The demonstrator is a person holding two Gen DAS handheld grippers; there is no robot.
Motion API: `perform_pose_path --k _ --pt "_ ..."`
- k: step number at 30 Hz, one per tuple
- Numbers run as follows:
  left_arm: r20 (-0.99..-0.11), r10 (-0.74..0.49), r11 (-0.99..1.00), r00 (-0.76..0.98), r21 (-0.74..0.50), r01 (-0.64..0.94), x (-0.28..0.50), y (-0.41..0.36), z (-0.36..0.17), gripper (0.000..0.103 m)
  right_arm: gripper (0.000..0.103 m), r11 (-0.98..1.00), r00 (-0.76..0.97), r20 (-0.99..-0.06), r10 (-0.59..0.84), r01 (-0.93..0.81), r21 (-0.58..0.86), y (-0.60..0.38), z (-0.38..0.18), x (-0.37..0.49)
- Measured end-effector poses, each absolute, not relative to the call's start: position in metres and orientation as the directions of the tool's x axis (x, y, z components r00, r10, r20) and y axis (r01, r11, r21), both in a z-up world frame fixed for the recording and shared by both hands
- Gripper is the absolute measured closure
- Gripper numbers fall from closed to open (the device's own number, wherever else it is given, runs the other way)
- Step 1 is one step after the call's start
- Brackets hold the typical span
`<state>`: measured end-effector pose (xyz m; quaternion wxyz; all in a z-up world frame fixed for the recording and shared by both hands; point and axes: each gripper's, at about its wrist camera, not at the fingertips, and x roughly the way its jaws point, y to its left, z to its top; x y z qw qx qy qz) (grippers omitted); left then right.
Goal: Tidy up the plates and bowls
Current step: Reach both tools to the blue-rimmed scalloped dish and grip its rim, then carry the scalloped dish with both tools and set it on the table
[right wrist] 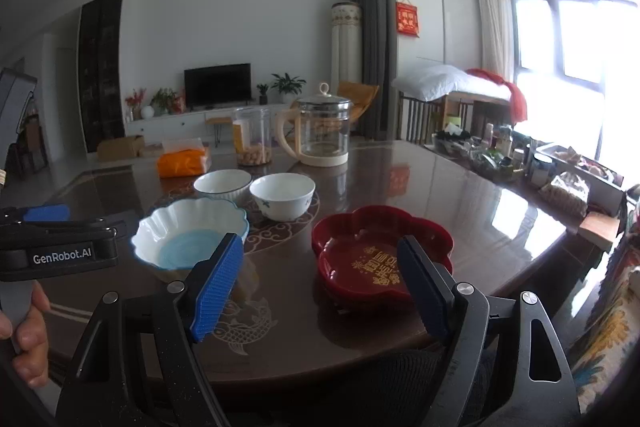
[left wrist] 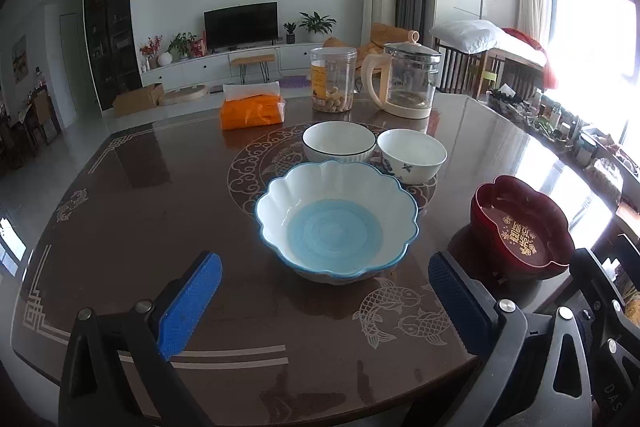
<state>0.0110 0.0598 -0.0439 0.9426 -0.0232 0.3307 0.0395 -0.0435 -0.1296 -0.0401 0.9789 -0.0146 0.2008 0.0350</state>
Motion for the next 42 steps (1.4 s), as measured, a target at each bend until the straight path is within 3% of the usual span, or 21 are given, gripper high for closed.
perform_pose_path --k 14,20,26,29,31,32,36,40,42 --pt "-0.700 0.064 0.996 0.711 0.001 -0.088 0.022 0.077 -0.060 0.000 0.021 0.995 0.873 -0.481 0.083 -0.099 -0.007 -0.119 -0.049 -0.032" --pt "-0.689 -0.041 0.991 0.723 -0.120 -0.058 0.051 0.133 -0.049 0.000 0.021 0.970 0.801 -0.551 0.234 -0.230 0.078 -0.119 -0.036 0.011" --pt "-0.778 -0.091 0.991 0.622 -0.132 -0.020 0.111 0.159 -0.074 0.002 0.022 0.933 0.670 -0.668 0.324 -0.341 0.110 -0.090 -0.043 0.087" --pt "-0.810 -0.141 0.980 0.570 -0.195 -0.035 0.130 0.165 -0.096 0.017 0.025 0.927 0.626 -0.709 0.325 -0.358 0.109 -0.072 -0.054 0.110" --pt "-0.824 -0.166 0.970 0.541 -0.234 -0.059 0.142 0.167 -0.108 0.030 0.049 0.925 0.590 -0.739 0.324 -0.361 0.118 -0.064 -0.065 0.124" --pt "-0.830 -0.172 0.966 0.530 -0.247 -0.072 0.147 0.167 -0.113 0.032 0.066 0.927 0.563 -0.762 0.319 -0.352 0.128 -0.063 -0.074 0.131" --pt "-0.835 -0.192 0.954 0.516 -0.283 -0.103 0.159 0.168 -0.127 0.039 0.065 0.932 0.476 -0.824 0.306 -0.328 0.157 -0.061 -0.105 0.154" --pt "-0.844 -0.222 0.949 0.488 -0.302 -0.092 0.169 0.163 -0.138 0.070 0.065 0.934 0.438 -0.842 0.315 -0.301 0.193 -0.063 -0.121 0.167" --pt "-0.849 -0.229 0.949 0.476 -0.304 -0.084 0.172 0.160 -0.142 0.079 0.069 0.933 0.425 -0.844 0.328 -0.287 0.218 -0.065 -0.124 0.170"
